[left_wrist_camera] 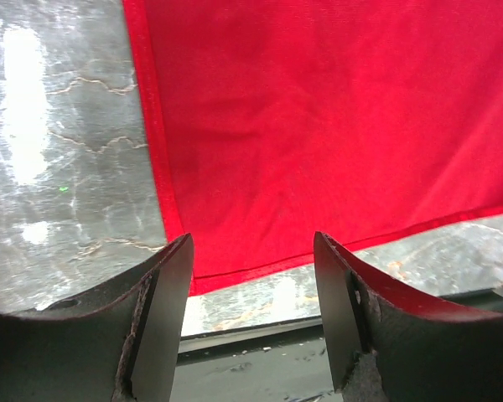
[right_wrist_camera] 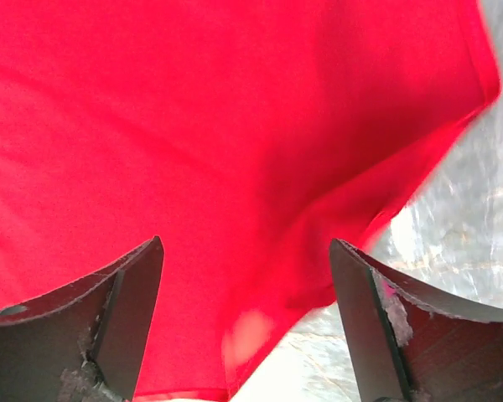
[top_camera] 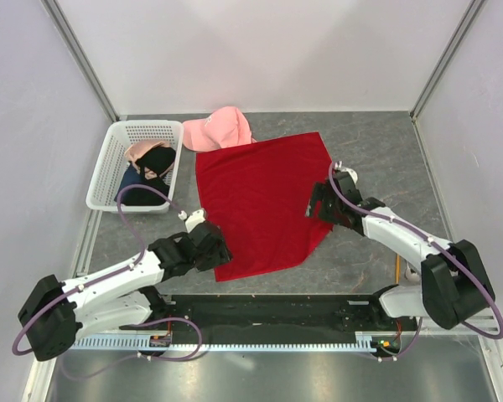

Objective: Fold the napkin into a case and place the utensils inside
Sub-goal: Flatten out the crumpled napkin at the center of the board.

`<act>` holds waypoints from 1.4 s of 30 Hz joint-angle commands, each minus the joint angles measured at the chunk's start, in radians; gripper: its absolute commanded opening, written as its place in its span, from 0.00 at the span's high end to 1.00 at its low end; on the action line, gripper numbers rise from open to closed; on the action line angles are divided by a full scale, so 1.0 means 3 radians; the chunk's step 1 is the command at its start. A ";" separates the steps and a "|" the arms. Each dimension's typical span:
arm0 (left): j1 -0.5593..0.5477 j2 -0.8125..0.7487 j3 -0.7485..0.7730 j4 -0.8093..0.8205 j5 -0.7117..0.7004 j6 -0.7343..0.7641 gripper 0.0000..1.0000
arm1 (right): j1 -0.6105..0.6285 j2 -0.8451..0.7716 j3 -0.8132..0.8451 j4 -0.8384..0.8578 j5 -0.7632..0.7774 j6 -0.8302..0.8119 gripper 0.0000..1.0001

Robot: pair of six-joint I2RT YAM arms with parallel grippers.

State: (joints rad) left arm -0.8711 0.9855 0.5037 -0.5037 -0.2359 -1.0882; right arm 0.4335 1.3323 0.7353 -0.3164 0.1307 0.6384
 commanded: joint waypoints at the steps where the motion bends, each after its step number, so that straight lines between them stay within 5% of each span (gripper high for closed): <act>1: -0.0011 0.0084 0.0197 -0.0156 -0.0160 -0.0136 0.33 | 0.0007 -0.0140 0.0183 -0.0126 0.0284 0.0066 0.09; 6: -0.0011 0.0018 0.0203 -0.0172 -0.0154 -0.0095 0.34 | -0.0136 -0.0549 -0.0205 -0.0198 0.0316 0.0158 0.07; 13: -0.0011 -0.0054 0.0249 -0.0182 -0.0195 -0.0003 0.35 | -0.0305 -0.0566 -0.0360 0.0062 0.0179 0.0101 0.28; 20: -0.0011 0.0064 0.0116 -0.0172 -0.0272 -0.0131 0.36 | -0.0168 0.0058 0.0089 0.0206 0.0234 0.0025 0.26; 26: -0.0011 0.0115 0.0080 -0.0167 -0.0277 -0.0177 0.38 | 0.0047 0.0651 0.0585 0.0150 0.0474 0.0030 0.46; 42: -0.0011 0.0074 0.0095 -0.0172 -0.0241 -0.0116 0.39 | 0.0309 0.1367 0.1143 -0.0019 0.0889 -0.0057 0.58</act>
State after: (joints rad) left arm -0.8711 1.0203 0.5289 -0.5522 -0.2802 -1.0946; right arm 0.5148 1.7210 1.0180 -0.3065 0.3187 0.6323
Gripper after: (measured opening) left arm 0.615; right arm 0.439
